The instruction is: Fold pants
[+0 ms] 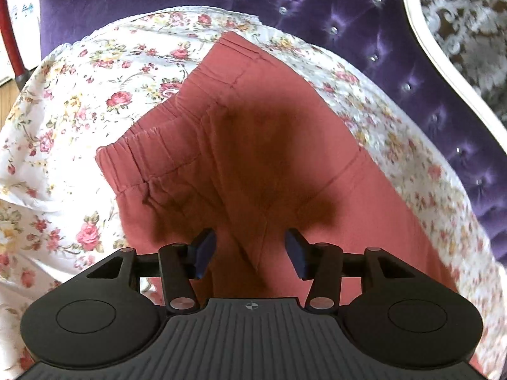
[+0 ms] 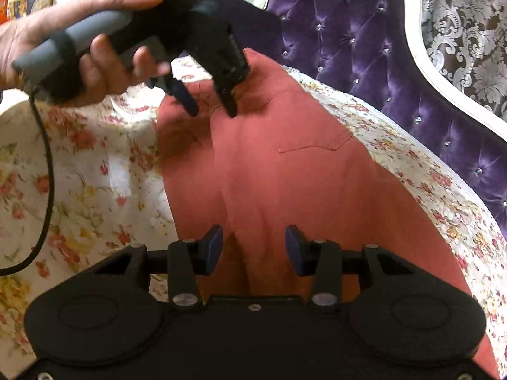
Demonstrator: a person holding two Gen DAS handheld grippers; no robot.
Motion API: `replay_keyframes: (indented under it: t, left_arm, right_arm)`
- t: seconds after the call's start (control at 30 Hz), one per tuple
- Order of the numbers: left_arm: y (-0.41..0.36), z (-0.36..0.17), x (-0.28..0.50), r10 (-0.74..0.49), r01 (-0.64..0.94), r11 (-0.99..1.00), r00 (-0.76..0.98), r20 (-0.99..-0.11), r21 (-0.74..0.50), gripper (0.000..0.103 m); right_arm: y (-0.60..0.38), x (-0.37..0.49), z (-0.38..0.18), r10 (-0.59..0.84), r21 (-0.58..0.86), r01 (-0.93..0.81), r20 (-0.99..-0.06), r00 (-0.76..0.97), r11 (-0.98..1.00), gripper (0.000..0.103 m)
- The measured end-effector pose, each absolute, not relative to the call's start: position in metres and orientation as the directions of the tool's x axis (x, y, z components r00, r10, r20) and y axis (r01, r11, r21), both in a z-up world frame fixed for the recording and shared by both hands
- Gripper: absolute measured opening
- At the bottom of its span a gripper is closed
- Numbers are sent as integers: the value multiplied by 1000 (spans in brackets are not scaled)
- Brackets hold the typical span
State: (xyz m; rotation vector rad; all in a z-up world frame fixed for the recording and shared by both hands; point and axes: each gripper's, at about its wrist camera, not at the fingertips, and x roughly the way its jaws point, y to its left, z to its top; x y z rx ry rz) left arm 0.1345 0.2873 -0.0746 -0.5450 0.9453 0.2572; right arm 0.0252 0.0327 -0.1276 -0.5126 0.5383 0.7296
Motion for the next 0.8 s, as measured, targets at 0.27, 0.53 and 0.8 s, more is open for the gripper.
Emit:
replay_keyframes:
  t: [0.27, 0.53, 0.8]
  left_arm:
    - [276, -47, 135, 16, -402, 866, 617, -787, -298, 5]
    - [271, -21, 97, 56, -349, 919, 580, -813, -186, 7]
    - [266, -41, 87, 134, -339, 940, 482, -866, -43, 20]
  right_arm:
    - [26, 30, -103, 505, -194, -701, -566, 652, 687, 9]
    - [17, 17, -86, 598, -74, -780, -598, 533, 621, 9]
    - [4, 36, -93, 615, 61, -764, -636, 467, 642, 33]
